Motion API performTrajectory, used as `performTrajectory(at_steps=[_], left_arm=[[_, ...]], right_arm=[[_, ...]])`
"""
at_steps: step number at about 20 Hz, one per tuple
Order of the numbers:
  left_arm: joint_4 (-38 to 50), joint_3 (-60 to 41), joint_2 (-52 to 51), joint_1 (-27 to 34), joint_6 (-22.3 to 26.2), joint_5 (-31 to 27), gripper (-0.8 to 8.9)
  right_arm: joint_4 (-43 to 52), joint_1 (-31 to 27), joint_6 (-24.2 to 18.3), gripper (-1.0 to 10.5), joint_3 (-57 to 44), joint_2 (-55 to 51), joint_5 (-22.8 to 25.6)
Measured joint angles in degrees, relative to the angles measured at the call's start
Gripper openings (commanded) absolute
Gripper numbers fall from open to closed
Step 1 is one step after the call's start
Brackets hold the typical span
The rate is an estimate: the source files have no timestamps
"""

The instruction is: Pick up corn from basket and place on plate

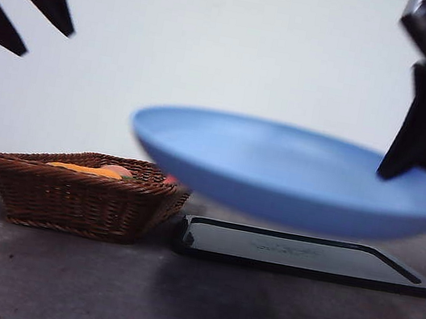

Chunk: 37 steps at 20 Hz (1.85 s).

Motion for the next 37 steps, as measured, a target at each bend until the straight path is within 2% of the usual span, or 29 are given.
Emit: performTrajectory(at_steps=[5, 12, 24, 30, 37], left_arm=[[-0.63, 11.47, 16.02, -3.76, 3.32, -7.89, 3.60], [-2.91, 23.65, 34.80, -6.64, 6.86, -18.08, 3.51], [-2.38, 24.35, 45.48, -6.97, 7.80, -18.29, 3.44], [-2.23, 24.37, 45.53, -7.13, 7.80, -18.29, 1.63], [-6.12, 25.49, 43.85, -7.21, 7.52, -17.66, 1.55]], right_arm=[[-1.22, -4.07, 0.44, 0.0, 0.09, -6.62, 0.02], [-1.40, -6.69, 0.59, 0.0, 0.11, -7.91, 0.07], [-1.33, -7.04, 0.59, 0.0, 0.11, -7.91, 0.04], [-1.18, -7.04, 0.61, 0.0, 0.11, -7.91, 0.04], [-1.20, -7.43, 0.98, 0.0, 0.11, -6.36, 0.24]])
